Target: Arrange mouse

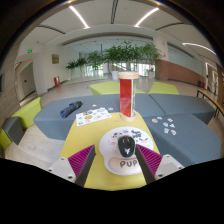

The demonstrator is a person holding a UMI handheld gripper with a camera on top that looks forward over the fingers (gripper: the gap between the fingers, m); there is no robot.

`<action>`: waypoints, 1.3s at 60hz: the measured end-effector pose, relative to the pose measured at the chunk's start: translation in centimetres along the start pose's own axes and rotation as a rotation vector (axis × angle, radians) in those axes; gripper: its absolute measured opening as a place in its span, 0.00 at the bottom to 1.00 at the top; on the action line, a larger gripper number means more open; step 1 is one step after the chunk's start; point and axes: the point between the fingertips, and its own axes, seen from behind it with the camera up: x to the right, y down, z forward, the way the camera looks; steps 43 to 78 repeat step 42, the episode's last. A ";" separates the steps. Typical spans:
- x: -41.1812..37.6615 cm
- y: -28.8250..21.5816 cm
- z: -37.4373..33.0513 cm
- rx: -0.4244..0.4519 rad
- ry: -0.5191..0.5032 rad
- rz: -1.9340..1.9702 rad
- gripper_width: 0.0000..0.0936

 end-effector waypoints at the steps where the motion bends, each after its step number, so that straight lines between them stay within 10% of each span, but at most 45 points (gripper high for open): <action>1: -0.2 0.1 -0.8 0.003 0.005 -0.008 0.90; 22: -5.0 4.3 -10.7 0.052 0.010 -0.092 0.90; 78: -3.9 4.8 -9.7 0.047 0.027 -0.113 0.89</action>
